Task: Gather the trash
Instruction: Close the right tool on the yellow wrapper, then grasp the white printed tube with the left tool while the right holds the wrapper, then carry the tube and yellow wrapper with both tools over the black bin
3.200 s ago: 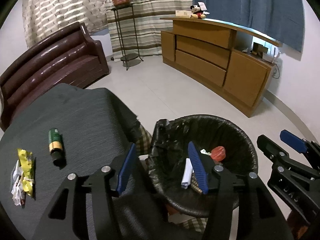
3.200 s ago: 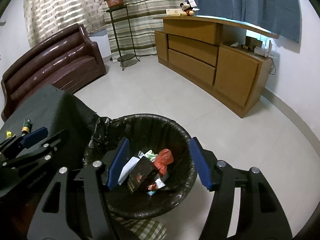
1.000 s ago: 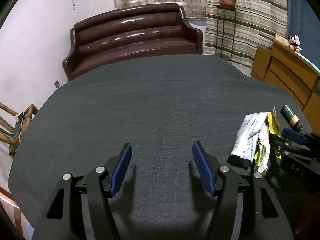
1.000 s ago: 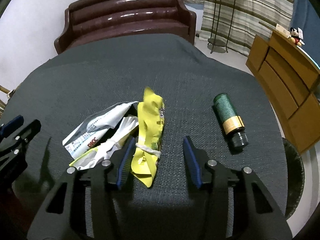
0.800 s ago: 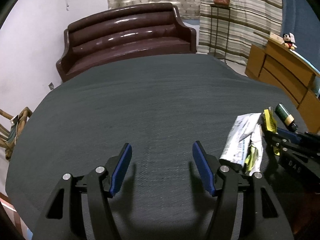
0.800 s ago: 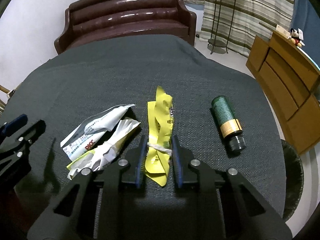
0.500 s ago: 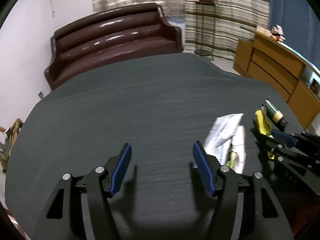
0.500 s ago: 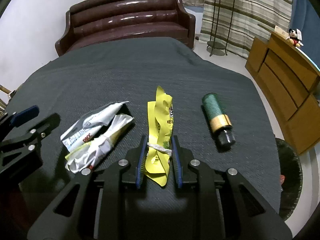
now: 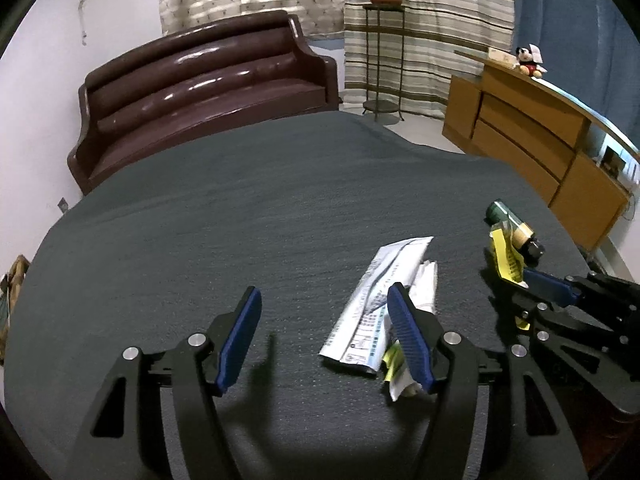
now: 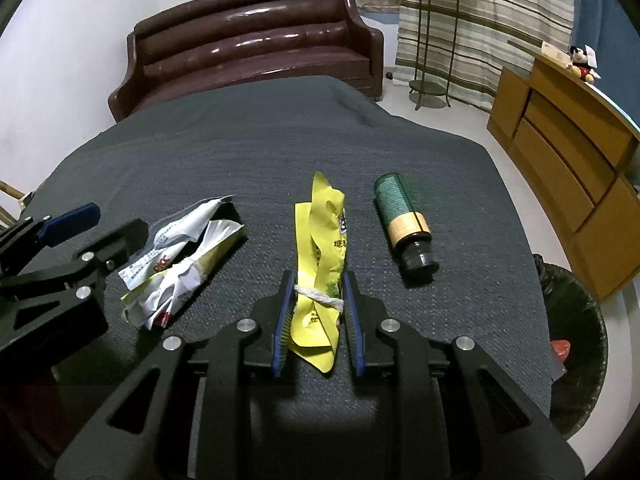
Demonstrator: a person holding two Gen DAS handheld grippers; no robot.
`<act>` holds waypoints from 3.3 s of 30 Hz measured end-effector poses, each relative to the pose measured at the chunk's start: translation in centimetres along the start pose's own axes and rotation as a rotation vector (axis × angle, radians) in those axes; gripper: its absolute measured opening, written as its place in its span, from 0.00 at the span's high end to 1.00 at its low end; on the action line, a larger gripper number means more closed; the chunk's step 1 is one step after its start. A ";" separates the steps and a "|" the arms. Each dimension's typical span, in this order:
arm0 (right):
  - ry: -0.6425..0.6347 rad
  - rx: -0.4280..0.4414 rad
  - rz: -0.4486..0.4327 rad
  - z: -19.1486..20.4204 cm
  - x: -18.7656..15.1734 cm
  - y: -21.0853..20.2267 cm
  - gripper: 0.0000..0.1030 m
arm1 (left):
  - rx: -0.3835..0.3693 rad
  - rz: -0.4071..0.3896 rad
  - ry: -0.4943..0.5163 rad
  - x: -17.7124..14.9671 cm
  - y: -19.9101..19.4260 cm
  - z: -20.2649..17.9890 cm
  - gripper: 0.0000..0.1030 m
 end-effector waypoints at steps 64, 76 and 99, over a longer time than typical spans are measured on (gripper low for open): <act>0.000 -0.017 -0.082 -1.6 -1.8 -4.6 0.77 | -0.026 -0.057 -0.045 -1.0 -3.5 -0.6 0.87; 0.065 -0.116 -0.147 -7.3 -3.0 -8.6 0.77 | -0.095 -0.091 0.004 -0.9 -4.6 -6.1 0.87; 0.261 -0.372 -0.164 -23.4 -7.9 -11.7 0.77 | -0.264 -0.085 0.189 -1.2 -3.2 -22.1 0.87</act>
Point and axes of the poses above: each gripper's, at about its wrist camera, not at the fingertips, and y roughly the way its jaws point, z to its left, x to its top, the point moved 4 cm from there along y, roughly the way its jaws point, and after that the axes turned 4 degrees about -y, right-handed, at the moved point
